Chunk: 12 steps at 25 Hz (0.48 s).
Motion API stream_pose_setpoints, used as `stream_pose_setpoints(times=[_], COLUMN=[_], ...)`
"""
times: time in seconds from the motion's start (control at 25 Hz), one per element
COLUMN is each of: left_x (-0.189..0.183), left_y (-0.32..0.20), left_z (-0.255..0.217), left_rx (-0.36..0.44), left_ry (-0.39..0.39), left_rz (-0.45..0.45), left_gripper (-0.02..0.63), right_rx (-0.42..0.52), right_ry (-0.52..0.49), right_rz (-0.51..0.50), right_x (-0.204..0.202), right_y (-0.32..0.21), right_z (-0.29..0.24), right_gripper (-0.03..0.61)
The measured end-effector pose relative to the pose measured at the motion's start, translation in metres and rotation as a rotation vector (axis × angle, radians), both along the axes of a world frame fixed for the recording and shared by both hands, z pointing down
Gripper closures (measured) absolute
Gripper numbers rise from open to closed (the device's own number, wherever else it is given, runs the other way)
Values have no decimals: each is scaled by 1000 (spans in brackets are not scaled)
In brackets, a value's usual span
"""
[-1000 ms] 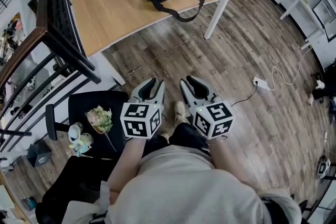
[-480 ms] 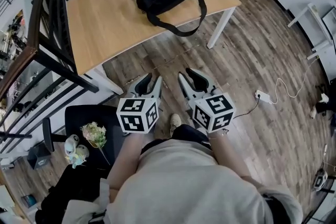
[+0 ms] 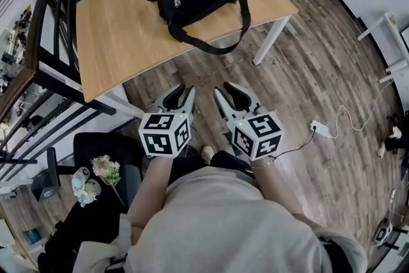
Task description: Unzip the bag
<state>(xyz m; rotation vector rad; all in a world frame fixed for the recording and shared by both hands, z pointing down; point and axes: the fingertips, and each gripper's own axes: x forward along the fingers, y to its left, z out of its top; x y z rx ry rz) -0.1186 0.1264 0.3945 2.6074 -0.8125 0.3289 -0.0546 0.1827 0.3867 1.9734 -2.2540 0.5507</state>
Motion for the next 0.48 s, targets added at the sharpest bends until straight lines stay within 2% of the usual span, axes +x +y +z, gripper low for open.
stream_pose_setpoints(times=[0.48], left_x=[15], left_y=[-33], left_z=[14], left_rx=[-27], left_ry=[-41], left_rz=[-41], left_gripper=[503], right_rx=[-45], right_ry=[-50], right_rz=[-5], right_x=[24], right_y=[-20], right_z=[20], right_gripper=[472])
